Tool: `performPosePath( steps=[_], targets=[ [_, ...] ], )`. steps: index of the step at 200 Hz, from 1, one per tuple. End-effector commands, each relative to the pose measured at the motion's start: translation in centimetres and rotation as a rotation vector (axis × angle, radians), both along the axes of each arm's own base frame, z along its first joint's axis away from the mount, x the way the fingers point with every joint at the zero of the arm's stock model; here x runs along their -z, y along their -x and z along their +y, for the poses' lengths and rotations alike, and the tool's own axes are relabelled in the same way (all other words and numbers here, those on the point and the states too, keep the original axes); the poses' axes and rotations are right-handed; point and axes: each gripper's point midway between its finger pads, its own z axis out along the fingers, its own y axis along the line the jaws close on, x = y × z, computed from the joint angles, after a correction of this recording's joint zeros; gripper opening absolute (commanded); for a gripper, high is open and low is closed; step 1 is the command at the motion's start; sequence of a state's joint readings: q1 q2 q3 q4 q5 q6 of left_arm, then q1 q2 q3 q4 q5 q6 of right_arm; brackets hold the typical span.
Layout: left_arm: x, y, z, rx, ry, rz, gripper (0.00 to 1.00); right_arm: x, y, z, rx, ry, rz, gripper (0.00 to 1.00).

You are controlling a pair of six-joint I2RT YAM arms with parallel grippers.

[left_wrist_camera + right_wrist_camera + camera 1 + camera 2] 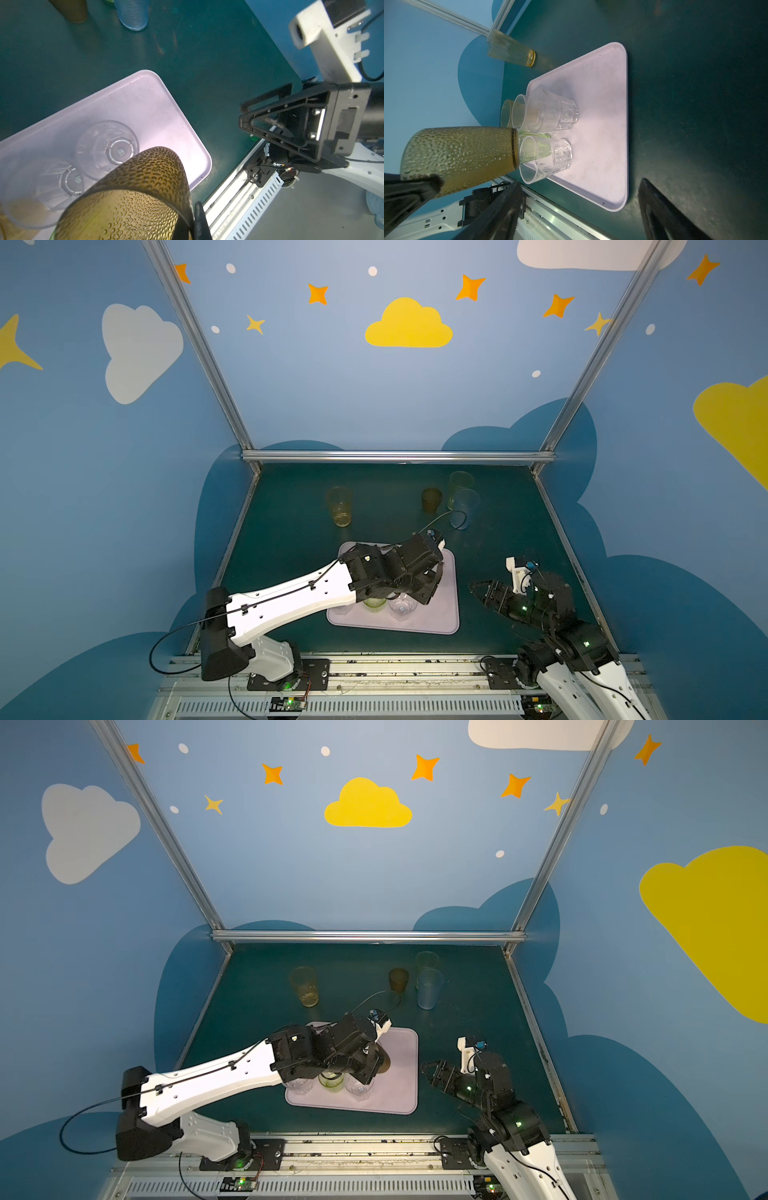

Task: Place the glasses into the tray
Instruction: 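Lift the gold textured glass and carry it over the tray with the left gripper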

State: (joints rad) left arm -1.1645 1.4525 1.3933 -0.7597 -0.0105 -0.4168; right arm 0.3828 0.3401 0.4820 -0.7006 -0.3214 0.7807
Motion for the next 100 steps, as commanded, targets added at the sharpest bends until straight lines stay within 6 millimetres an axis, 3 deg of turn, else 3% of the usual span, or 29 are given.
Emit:
performPosePath(
  steps=[1, 100],
  targets=[
    [-0.4, 0.3, -0.6, 0.017, -0.001, -0.002, 0.04, 0.7, 0.1, -0.6, 0.025, 0.014, 0.015, 0.86],
    [4.8, 1.7, -2.9, 0.063, -0.084, 0.106, 0.04, 0.6, 0.5, -1.1, 0.053, -0.001, 0.011, 0.86]
  ],
)
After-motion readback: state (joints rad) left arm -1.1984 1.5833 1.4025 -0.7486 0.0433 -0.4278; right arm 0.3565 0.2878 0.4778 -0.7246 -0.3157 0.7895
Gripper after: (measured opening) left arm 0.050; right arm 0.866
